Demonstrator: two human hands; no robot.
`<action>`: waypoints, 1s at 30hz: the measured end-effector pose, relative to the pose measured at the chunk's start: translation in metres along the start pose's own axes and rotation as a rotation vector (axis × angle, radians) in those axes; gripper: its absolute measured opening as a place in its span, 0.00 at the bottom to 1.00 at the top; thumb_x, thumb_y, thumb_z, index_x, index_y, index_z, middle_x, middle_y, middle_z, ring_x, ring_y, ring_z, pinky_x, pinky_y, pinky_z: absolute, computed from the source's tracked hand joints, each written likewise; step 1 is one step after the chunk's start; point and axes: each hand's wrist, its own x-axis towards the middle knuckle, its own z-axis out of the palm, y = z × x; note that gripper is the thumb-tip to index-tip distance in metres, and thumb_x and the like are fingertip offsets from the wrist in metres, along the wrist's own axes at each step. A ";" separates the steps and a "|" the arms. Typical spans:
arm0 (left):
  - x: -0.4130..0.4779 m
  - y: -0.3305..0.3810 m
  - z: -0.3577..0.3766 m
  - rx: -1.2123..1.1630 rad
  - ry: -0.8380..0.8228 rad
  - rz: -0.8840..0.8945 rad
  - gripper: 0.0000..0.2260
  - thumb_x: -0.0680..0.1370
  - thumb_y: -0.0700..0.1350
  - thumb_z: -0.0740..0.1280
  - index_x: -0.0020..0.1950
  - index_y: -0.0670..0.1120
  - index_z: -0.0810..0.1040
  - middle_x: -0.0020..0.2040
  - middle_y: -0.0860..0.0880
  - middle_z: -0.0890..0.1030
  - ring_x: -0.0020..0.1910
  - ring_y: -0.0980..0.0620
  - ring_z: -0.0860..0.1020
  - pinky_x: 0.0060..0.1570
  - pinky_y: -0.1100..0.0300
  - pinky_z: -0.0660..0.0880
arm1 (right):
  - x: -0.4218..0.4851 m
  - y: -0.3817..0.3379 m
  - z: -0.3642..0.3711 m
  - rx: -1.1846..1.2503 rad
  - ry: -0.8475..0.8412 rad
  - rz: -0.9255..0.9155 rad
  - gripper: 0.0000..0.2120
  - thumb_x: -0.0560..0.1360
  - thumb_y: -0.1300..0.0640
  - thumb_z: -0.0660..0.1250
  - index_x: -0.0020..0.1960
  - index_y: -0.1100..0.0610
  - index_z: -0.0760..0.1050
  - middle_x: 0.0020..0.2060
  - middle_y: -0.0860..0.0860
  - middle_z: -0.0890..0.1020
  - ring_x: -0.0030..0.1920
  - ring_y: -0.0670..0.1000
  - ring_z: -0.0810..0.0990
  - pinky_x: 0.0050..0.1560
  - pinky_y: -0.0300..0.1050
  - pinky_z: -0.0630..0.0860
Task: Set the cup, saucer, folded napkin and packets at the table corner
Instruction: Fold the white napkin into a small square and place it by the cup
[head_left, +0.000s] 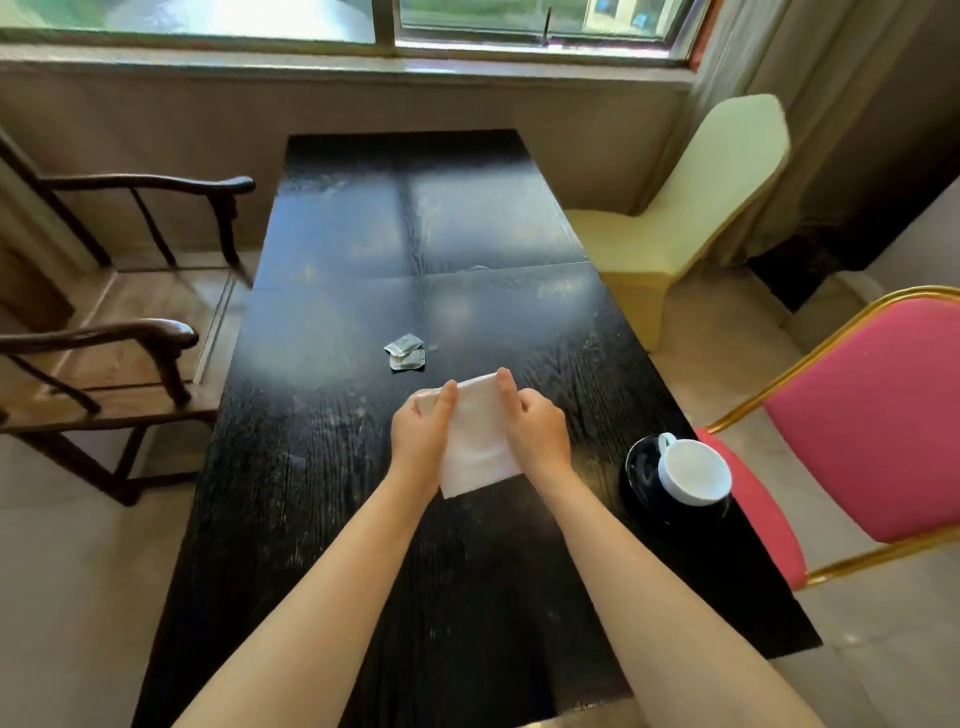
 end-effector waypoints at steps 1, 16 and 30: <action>0.001 0.004 0.002 0.017 -0.006 0.027 0.05 0.75 0.50 0.68 0.42 0.50 0.76 0.43 0.49 0.80 0.44 0.48 0.79 0.49 0.50 0.77 | 0.002 -0.006 -0.005 -0.029 0.025 -0.018 0.26 0.75 0.34 0.52 0.31 0.54 0.66 0.30 0.49 0.73 0.32 0.50 0.72 0.32 0.46 0.66; 0.000 -0.024 0.021 -0.032 -0.134 -0.245 0.14 0.77 0.54 0.64 0.51 0.43 0.77 0.49 0.44 0.81 0.49 0.43 0.81 0.54 0.45 0.78 | 0.010 0.018 -0.014 -0.219 0.051 0.050 0.23 0.79 0.42 0.52 0.40 0.58 0.75 0.43 0.56 0.81 0.44 0.58 0.79 0.40 0.46 0.69; 0.060 -0.056 0.192 0.302 -0.048 -0.147 0.15 0.80 0.52 0.57 0.57 0.42 0.69 0.50 0.47 0.75 0.45 0.51 0.75 0.37 0.58 0.71 | 0.152 0.099 -0.117 -0.020 -0.172 0.210 0.17 0.80 0.49 0.51 0.44 0.59 0.70 0.39 0.52 0.74 0.40 0.52 0.72 0.37 0.44 0.66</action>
